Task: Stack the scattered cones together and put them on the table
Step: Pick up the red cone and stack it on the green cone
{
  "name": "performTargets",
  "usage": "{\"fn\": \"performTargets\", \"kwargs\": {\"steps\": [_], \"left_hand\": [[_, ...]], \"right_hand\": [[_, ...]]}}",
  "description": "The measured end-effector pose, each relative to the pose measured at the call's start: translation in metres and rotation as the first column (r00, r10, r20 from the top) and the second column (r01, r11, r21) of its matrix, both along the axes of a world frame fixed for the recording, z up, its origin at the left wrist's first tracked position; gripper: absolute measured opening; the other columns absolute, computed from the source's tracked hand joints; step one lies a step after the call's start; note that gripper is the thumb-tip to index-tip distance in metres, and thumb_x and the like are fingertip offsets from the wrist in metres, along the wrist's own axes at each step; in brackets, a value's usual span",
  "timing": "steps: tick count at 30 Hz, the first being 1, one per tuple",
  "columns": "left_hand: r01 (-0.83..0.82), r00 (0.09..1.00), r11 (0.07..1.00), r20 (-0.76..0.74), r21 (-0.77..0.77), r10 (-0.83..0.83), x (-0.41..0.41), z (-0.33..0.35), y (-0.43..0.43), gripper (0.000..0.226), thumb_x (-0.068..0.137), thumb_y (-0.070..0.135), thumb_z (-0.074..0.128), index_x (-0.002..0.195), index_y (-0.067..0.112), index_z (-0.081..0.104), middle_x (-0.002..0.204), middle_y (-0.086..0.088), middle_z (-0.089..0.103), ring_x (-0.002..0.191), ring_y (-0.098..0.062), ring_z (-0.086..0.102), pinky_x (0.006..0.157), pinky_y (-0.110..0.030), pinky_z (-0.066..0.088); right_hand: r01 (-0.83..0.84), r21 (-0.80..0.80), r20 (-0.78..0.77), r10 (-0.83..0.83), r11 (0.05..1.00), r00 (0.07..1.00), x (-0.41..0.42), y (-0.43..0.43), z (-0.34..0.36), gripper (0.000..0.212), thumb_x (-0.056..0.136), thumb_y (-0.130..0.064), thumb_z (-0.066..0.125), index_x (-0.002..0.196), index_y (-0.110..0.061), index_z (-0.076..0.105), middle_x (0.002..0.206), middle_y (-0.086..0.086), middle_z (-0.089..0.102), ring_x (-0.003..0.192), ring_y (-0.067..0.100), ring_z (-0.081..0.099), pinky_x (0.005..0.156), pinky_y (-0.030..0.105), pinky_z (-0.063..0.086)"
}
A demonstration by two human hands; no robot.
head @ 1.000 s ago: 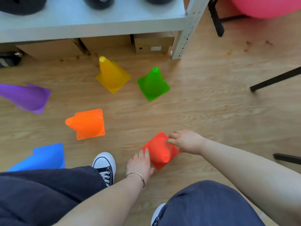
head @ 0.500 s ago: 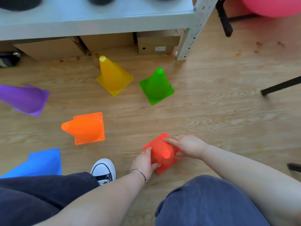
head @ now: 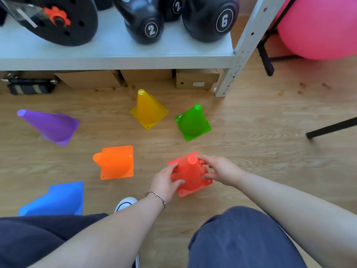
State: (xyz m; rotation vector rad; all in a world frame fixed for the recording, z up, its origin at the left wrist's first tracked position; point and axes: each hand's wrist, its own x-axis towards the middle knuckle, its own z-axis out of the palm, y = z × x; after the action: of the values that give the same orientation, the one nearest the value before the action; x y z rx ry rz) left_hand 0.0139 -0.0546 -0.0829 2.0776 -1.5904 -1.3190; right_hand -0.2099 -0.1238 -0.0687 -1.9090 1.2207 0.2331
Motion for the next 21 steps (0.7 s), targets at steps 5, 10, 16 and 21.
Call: {"fn": "performTargets", "kwargs": {"steps": [5, 10, 16, 21], "left_hand": [[0.001, 1.0, 0.998, 0.029, -0.058, 0.0, 0.007, 0.03, -0.027, 0.065, 0.074, 0.027, 0.079, 0.134, 0.022, 0.053, 0.127, 0.003, 0.065, 0.114, -0.015, 0.06, 0.097, -0.024, 0.043], [-0.045, 0.999, 0.989, -0.024, -0.141, 0.042, 0.015, 0.061, -0.057, 0.063, 0.07, 0.024, 0.081, 0.129, 0.027, 0.058, 0.121, 0.004, 0.068, 0.109, -0.008, 0.062, 0.093, -0.02, 0.044], [-0.134, 0.983, 0.957, -0.159, -0.259, 0.094, 0.013, 0.096, -0.11, 0.061, 0.07, 0.023, 0.082, 0.126, 0.028, 0.06, 0.116, 0.008, 0.069, 0.106, -0.001, 0.062, 0.093, -0.02, 0.046], [-0.161, 0.974, 0.932, -0.204, -0.324, 0.097, 0.005, 0.101, -0.159, 0.06, 0.069, 0.023, 0.083, 0.125, 0.025, 0.06, 0.116, 0.005, 0.069, 0.107, -0.006, 0.064, 0.095, -0.027, 0.05]], "right_hand": [[0.047, -0.039, 0.052, -0.045, 0.998, 0.998, 0.009, -0.023, 0.024, 0.082, 0.076, -0.028, 0.079, 0.147, -0.036, 0.037, 0.128, 0.004, 0.065, 0.116, 0.027, 0.062, 0.094, 0.044, 0.05], [0.056, -0.095, 0.088, -0.048, 0.994, 0.995, 0.014, -0.057, 0.059, 0.08, 0.074, -0.028, 0.082, 0.143, -0.037, 0.041, 0.123, 0.001, 0.069, 0.113, 0.024, 0.064, 0.096, 0.043, 0.052], [0.119, -0.172, 0.119, -0.1, 0.978, 0.988, 0.011, -0.115, 0.103, 0.08, 0.072, -0.027, 0.082, 0.14, -0.044, 0.043, 0.124, -0.003, 0.069, 0.117, 0.013, 0.062, 0.099, 0.037, 0.052], [0.159, -0.189, 0.122, -0.138, 0.969, 0.983, 0.008, -0.156, 0.122, 0.079, 0.075, -0.02, 0.082, 0.142, -0.04, 0.043, 0.129, -0.001, 0.064, 0.113, 0.013, 0.063, 0.101, 0.034, 0.049]]}}
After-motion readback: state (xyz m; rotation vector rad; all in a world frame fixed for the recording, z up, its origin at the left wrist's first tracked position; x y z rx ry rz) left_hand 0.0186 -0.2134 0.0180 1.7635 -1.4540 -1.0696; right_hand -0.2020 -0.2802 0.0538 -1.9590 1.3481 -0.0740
